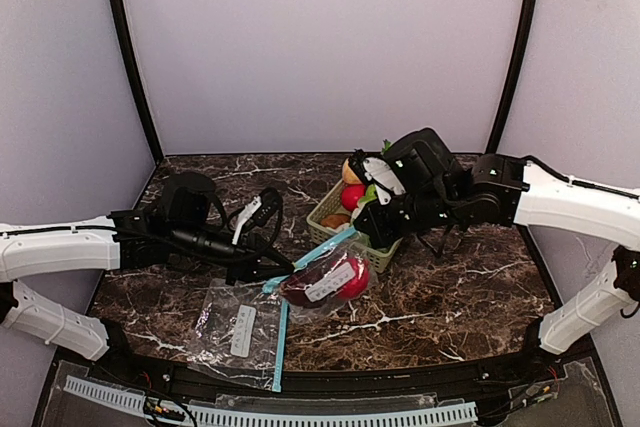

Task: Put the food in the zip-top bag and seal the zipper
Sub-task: Zip the zipper of the food storage bag.

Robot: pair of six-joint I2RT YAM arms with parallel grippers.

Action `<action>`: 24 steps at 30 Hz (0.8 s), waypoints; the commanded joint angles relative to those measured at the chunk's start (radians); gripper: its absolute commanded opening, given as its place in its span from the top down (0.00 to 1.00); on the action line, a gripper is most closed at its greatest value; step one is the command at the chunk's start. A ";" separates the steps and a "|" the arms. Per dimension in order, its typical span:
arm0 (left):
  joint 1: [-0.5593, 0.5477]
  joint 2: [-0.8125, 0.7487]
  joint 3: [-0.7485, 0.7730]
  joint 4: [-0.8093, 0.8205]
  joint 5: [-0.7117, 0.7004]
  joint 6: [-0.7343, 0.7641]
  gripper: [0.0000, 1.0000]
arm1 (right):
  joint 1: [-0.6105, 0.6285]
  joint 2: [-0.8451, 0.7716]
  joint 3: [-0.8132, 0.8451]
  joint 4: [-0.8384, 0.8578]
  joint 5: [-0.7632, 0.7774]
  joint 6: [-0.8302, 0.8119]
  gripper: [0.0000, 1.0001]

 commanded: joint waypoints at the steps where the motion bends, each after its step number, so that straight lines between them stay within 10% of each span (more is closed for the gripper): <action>1: -0.006 0.001 -0.018 -0.133 0.060 0.021 0.99 | -0.075 -0.020 0.025 -0.073 0.187 0.013 1.00; 24: -0.005 0.025 -0.010 -0.157 0.044 0.029 0.99 | -0.104 -0.027 0.044 -0.111 0.230 -0.008 1.00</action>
